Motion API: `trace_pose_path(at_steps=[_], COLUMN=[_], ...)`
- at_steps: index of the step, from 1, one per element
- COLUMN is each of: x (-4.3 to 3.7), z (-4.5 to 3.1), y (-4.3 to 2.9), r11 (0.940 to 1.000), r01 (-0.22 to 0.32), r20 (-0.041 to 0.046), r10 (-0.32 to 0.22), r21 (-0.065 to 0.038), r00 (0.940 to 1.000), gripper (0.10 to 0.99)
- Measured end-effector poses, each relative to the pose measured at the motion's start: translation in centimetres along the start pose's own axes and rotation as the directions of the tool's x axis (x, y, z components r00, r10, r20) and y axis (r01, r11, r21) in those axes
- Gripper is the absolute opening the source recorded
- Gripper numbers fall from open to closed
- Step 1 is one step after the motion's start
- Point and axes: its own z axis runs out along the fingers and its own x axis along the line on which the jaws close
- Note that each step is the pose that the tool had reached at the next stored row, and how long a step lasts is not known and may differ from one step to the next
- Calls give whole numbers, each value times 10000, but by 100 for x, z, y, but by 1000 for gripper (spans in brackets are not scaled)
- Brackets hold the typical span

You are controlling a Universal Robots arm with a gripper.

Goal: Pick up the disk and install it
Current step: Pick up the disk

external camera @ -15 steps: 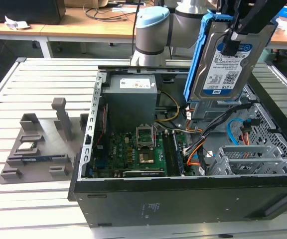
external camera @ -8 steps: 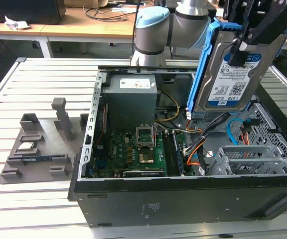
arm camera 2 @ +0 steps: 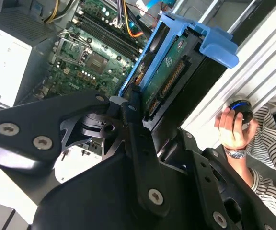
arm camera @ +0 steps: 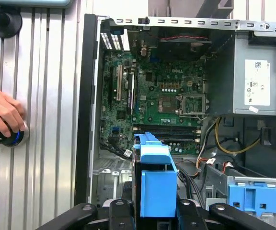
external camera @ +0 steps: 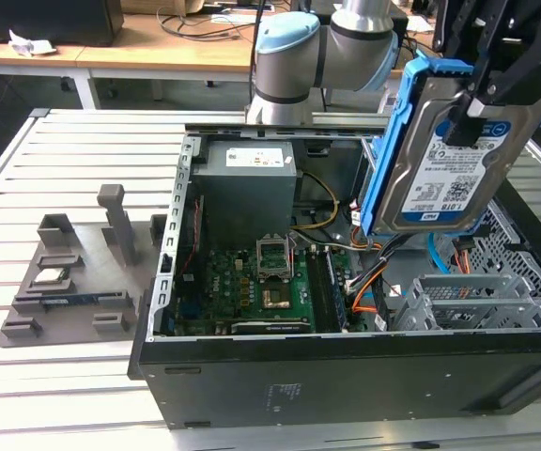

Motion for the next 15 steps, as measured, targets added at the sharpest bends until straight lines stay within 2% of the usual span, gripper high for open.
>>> trace_pose_path(at_steps=[5, 8, 9, 10, 12, 13, 15], x=[141, 283, 321, 345, 413, 435, 467], z=[10, 22, 24, 25, 28, 28, 38], y=[3, 7, 8, 10, 12, 12, 13], r11=[10000, 10000, 10000, 10000, 10000, 10000, 10000], r01=[0, 0, 3, 5, 26, 30, 22], r20=[-1, 8, 48, 106, 535, 619, 636], r10=[0, 0, -3, -5, -27, -31, -23], r21=[0, 0, 1, 3, 14, 17, 17], r00=[10000, 10000, 10000, 9999, 9986, 9981, 9980], gripper=[361, 361, 361, 361, 361, 361, 361])
